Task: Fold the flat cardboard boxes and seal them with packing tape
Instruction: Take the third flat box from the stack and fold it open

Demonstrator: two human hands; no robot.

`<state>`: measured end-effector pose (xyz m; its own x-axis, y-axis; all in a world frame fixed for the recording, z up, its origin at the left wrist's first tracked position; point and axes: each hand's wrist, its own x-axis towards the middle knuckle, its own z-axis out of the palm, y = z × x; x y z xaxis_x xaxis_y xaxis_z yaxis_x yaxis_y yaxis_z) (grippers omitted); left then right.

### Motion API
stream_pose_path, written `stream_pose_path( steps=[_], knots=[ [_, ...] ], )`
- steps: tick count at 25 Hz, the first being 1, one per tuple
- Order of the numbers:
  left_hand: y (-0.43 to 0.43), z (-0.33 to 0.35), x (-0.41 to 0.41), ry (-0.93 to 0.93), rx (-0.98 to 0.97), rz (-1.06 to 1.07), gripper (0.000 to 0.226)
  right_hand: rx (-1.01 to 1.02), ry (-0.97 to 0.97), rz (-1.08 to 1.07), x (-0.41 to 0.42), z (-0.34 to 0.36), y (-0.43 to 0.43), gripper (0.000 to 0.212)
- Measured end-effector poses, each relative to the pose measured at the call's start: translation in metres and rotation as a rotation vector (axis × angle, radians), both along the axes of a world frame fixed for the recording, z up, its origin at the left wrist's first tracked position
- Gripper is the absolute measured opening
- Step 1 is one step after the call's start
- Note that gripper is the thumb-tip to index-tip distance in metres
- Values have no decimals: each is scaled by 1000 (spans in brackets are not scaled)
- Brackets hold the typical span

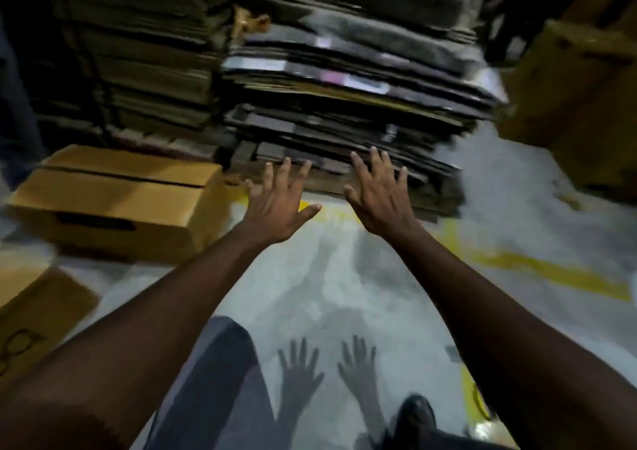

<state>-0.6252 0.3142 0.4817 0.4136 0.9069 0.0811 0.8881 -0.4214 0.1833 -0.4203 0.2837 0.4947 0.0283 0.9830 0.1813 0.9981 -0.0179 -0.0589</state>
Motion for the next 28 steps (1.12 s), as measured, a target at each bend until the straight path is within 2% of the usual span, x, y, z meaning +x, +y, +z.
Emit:
stream_pose_path(
  steps=[7,13,18,23,26,28],
  knots=[
    [-105,38,243,65,4,-318,81,-4,-18,-350,224,12,-173,65],
    [-177,-7,383,114,-67,-593,80,-119,39,-579,324,-61,-272,76],
    [-214,-84,473,164,-138,-804,80,-189,89,-826,395,-158,-345,64],
    [-285,-217,547,222,-311,-964,78,-375,185,-1007,448,-286,-453,67],
    [-326,-302,562,300,-456,-957,75,-469,308,-1125,483,-346,-495,74],
    [-343,-348,567,340,-544,-914,76,-477,322,-1103,501,-376,-501,78]
  ],
)
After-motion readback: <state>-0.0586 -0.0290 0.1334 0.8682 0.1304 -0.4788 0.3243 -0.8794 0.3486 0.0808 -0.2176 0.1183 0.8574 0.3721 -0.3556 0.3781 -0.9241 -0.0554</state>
